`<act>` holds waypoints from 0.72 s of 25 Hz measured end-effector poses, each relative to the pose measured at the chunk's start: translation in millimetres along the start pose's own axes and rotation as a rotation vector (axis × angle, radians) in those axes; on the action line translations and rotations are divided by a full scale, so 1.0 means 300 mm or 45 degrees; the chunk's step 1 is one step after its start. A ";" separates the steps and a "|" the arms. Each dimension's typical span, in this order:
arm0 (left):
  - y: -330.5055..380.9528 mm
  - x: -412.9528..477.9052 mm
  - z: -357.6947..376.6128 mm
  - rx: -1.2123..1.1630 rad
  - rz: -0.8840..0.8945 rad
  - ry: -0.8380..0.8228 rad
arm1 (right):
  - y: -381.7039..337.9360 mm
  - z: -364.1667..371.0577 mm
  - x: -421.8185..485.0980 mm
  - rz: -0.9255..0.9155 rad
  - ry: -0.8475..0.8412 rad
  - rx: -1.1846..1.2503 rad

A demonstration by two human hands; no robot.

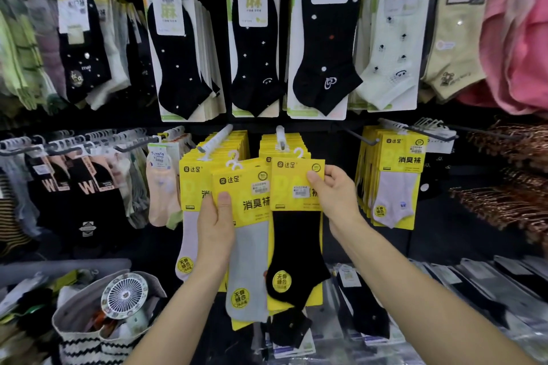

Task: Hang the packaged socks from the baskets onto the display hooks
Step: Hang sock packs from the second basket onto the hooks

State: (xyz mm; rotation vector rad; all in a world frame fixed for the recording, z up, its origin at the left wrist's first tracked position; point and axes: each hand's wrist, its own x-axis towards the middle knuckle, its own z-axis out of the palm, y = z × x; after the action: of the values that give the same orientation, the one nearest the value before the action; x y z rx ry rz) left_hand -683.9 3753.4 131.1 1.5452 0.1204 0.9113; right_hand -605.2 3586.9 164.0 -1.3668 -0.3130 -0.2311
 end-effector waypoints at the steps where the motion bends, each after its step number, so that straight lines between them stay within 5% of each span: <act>1: -0.005 0.009 -0.021 0.021 0.024 0.036 | -0.005 0.002 0.018 -0.021 0.024 -0.015; 7: 0.007 0.018 -0.113 0.112 0.149 0.044 | 0.012 0.092 0.087 -0.065 0.013 -0.296; 18: 0.008 0.012 -0.009 0.024 0.043 -0.053 | 0.046 0.058 0.035 -0.217 0.258 -0.482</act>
State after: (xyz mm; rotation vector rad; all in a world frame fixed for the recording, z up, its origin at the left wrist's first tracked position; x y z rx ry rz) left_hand -684.1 3757.1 134.6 1.5870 0.0740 0.9064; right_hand -592.2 3607.0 158.0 -1.6749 -0.2224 -0.5899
